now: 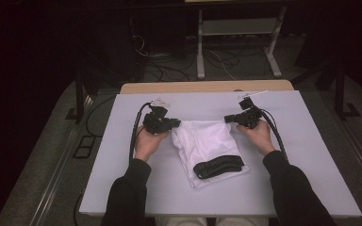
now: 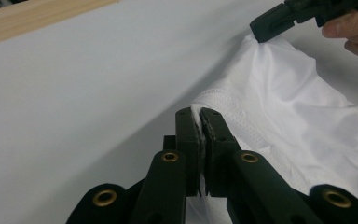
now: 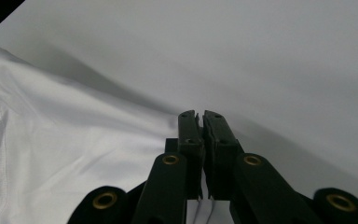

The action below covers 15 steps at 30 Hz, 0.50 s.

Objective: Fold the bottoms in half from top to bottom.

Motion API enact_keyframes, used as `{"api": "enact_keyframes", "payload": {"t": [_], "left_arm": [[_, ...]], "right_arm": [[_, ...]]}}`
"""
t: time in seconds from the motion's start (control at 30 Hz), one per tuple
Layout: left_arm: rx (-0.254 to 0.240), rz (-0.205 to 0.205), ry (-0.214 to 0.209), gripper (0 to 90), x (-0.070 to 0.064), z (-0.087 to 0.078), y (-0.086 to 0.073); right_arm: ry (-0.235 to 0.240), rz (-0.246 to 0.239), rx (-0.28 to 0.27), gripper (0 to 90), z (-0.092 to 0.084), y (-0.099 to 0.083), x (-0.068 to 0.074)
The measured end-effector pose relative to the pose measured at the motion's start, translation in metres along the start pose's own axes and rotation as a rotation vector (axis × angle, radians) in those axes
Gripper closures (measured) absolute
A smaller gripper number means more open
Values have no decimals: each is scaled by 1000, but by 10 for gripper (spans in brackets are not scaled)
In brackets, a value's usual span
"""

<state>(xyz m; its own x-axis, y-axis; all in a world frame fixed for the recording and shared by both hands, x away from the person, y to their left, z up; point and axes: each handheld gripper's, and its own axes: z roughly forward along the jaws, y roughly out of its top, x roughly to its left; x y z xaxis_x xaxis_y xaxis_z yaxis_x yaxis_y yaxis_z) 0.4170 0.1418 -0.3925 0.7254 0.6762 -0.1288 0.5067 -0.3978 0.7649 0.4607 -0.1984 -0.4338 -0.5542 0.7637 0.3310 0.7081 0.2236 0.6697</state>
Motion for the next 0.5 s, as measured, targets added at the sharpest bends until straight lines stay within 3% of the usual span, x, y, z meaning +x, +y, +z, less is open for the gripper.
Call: {"api": "enact_keyframes", "payload": {"t": [0.23,0.5], "left_arm": [[-1,9,9,854,7,7,9],[-18,-16,11,853,16,17,17]], "right_arm": [[-13,14,-10,849,-3,2,-4],[-29,23,-30,849,-6,4,-8]]}}
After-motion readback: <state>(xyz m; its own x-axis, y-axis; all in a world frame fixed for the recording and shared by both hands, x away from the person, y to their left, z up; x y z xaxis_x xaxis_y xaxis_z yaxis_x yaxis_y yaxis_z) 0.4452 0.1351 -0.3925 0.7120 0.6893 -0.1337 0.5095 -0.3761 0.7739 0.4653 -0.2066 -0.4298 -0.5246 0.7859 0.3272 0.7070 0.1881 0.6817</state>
